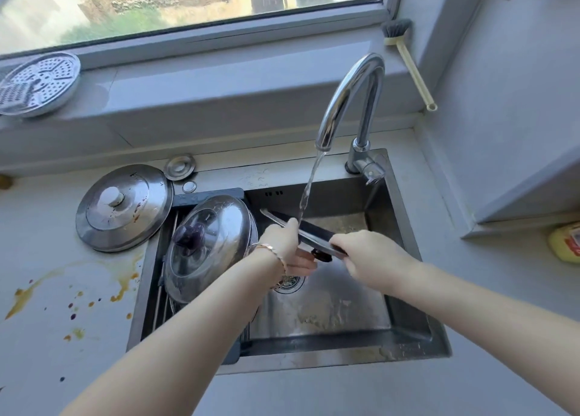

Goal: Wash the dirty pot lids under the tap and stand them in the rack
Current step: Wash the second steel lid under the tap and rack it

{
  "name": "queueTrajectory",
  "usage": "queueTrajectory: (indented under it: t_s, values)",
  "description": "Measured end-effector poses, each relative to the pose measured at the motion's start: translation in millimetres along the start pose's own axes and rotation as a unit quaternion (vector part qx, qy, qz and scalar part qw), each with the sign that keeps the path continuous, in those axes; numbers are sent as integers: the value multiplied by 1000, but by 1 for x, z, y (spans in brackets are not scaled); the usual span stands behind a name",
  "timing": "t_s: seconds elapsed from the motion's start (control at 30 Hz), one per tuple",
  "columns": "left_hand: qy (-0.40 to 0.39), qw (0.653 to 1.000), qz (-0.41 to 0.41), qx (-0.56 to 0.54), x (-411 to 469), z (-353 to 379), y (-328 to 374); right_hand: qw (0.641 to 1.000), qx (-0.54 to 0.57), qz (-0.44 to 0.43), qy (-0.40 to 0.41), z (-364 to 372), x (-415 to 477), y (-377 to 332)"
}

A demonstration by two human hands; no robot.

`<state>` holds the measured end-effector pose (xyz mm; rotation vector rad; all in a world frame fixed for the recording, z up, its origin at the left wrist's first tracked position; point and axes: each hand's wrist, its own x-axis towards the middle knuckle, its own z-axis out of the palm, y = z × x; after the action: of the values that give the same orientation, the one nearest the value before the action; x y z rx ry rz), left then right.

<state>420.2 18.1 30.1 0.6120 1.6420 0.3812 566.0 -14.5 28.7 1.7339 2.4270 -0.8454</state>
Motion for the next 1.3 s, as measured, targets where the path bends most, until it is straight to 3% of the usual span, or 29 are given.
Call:
queueTrajectory:
  t_s: [0.07,0.13,0.17,0.23,0.27,0.33,0.37,0.47,0.57,0.63,0.73,0.9,0.97,1.03,1.1,1.17,1.23,1.3]
  values:
    - [62,969,111,212,-3,-10,2,1000,-10,22,15,-14,1,10]
    - [169,864,268,391,-6,-23,3,999,-4,31,21,-30,1,13]
    - [192,827,336,408,-7,-28,3,1000,7,24,13,-38,0,12]
    - [125,801,407,421,-5,-30,1,999,49,-1,-20,-53,1,7]
    - [53,809,408,420,-4,-29,-1,996,75,-11,-40,-60,3,5]
    - [-85,875,347,326,-10,-26,-5,990,116,-32,-69,-73,11,3]
    - [-100,898,330,274,-11,-25,-8,988,127,-42,-75,-77,16,4]
    - [-34,909,350,223,-13,-22,-16,986,143,-73,-46,-79,31,5]
    - [81,923,333,173,-11,-23,-16,970,189,-93,122,-57,51,9]
    - [138,935,303,125,-10,-24,-12,951,240,-27,194,-36,67,6]
    - [171,953,245,60,-11,-25,-9,946,279,75,144,0,78,-18]
    - [204,966,148,-52,-8,-29,-2,974,135,-103,153,34,56,-73]
    - [214,963,149,-68,-9,-30,-6,974,130,-45,179,27,73,-58]
    - [222,961,156,-62,-12,-29,-12,968,169,86,165,9,96,-39]
    - [228,959,159,-61,-17,-26,-12,955,207,156,146,-2,106,-33]
    - [228,958,161,-62,-20,-23,-7,964,177,119,156,7,97,-49]
    - [224,960,152,-78,-18,-22,-6,977,125,-7,171,23,73,-70]
    - [224,959,145,-97,-18,-24,-7,976,110,-60,178,27,67,-68]
